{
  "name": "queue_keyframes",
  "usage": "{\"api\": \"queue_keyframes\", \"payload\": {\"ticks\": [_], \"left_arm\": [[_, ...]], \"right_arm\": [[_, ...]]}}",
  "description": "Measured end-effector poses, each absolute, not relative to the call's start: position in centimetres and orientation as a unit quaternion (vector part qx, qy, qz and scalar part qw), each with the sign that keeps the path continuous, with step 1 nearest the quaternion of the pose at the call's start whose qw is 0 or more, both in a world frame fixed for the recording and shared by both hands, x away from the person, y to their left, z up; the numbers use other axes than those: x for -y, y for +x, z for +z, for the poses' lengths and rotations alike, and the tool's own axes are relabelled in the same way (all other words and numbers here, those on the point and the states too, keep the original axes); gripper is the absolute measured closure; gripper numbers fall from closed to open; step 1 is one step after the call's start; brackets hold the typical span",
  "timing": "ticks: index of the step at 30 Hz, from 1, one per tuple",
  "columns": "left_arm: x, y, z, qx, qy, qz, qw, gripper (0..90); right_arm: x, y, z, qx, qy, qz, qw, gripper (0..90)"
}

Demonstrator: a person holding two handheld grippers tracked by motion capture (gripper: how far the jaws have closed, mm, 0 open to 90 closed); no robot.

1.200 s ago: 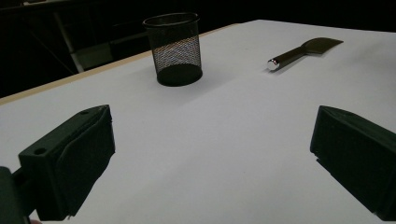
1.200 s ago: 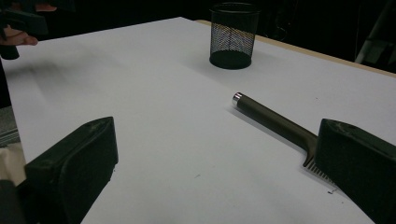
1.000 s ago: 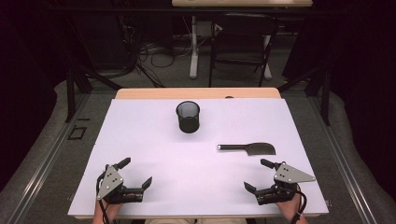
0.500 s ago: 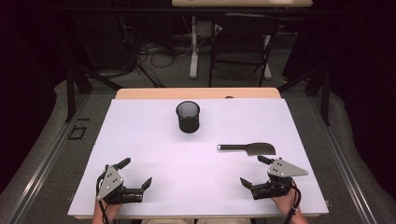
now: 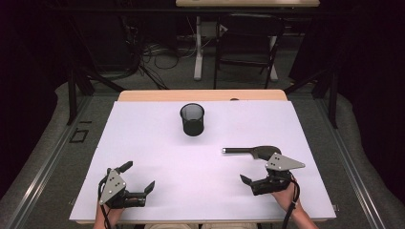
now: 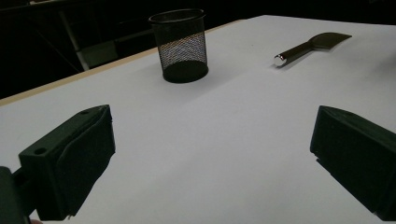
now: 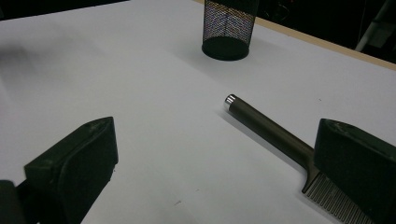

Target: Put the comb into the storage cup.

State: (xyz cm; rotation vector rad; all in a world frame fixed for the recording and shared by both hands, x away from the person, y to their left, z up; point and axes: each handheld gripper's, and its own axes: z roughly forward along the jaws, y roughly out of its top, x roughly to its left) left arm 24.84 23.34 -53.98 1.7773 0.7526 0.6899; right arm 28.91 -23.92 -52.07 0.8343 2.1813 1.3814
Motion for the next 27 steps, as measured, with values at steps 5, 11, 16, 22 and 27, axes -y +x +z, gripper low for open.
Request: {"api": "queue_keyframes", "payload": {"ticks": [5, 11, 16, 22, 27], "left_arm": [[-23.4, 24.8, -54.0, -0.314, 0.740, 0.288, 0.520, 0.1], [-23.4, 24.9, -53.9, -0.313, 0.740, 0.292, 0.519, 0.1], [-23.4, 24.9, -53.9, -0.312, 0.741, 0.289, 0.519, 0.1], [-23.5, 24.8, -53.9, -0.312, 0.741, 0.291, 0.518, 0.1], [-23.5, 24.9, -53.9, -0.311, 0.742, 0.292, 0.517, 0.0]], "right_arm": [[23.5, 29.5, -51.8, -0.792, 0.295, 0.488, 0.218, 0.0], [22.9, 31.0, -51.5, -0.791, 0.301, 0.486, 0.218, 0.0], [22.6, 32.0, -51.5, -0.794, 0.306, 0.478, 0.220, 0.0], [22.5, 33.0, -51.4, -0.790, 0.315, 0.478, 0.219, 0.0], [22.4, 33.9, -51.4, -0.787, 0.322, 0.480, 0.216, 0.0]]}}
